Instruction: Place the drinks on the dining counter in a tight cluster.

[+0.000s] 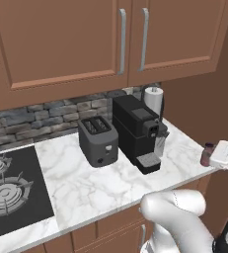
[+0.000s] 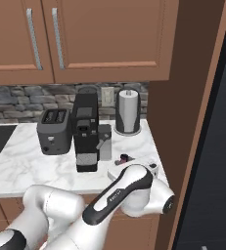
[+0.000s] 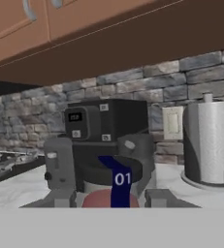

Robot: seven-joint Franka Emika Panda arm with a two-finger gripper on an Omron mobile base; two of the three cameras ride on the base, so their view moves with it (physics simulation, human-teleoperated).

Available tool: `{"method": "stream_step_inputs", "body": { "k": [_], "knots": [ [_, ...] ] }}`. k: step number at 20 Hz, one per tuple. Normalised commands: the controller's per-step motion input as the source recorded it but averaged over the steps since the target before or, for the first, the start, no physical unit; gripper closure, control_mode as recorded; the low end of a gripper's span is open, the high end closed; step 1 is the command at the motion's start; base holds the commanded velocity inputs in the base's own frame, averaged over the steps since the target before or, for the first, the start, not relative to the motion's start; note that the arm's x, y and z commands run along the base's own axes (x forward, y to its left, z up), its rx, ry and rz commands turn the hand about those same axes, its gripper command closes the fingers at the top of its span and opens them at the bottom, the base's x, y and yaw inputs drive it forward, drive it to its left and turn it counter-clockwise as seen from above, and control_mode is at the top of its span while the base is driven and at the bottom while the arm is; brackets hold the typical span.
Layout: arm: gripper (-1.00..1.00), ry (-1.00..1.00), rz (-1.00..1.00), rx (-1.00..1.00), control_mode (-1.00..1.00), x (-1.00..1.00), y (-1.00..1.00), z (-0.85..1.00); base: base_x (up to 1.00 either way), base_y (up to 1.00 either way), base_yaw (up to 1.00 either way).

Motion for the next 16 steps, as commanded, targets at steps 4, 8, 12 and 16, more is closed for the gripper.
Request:
{"method": "stream_step_inputs", "body": {
  "k": [4,8,12,16],
  "knots": [
    [1.00,0.00,0.00,0.00,-1.00,-0.46,0.18,0.42,0.00,0.00,0.00],
    [1.00,0.00,0.00,0.00,-1.00,-0.48,0.22,0.33,0.00,0.00,0.00],
    [1.00,0.00,0.00,0.00,-1.00,-0.43,0.23,0.22,0.00,0.00,0.00],
    [1.00,0.00,0.05,-0.03,-1.00,-0.38,0.26,0.12,0.00,0.00,0.00]
  ]
}}
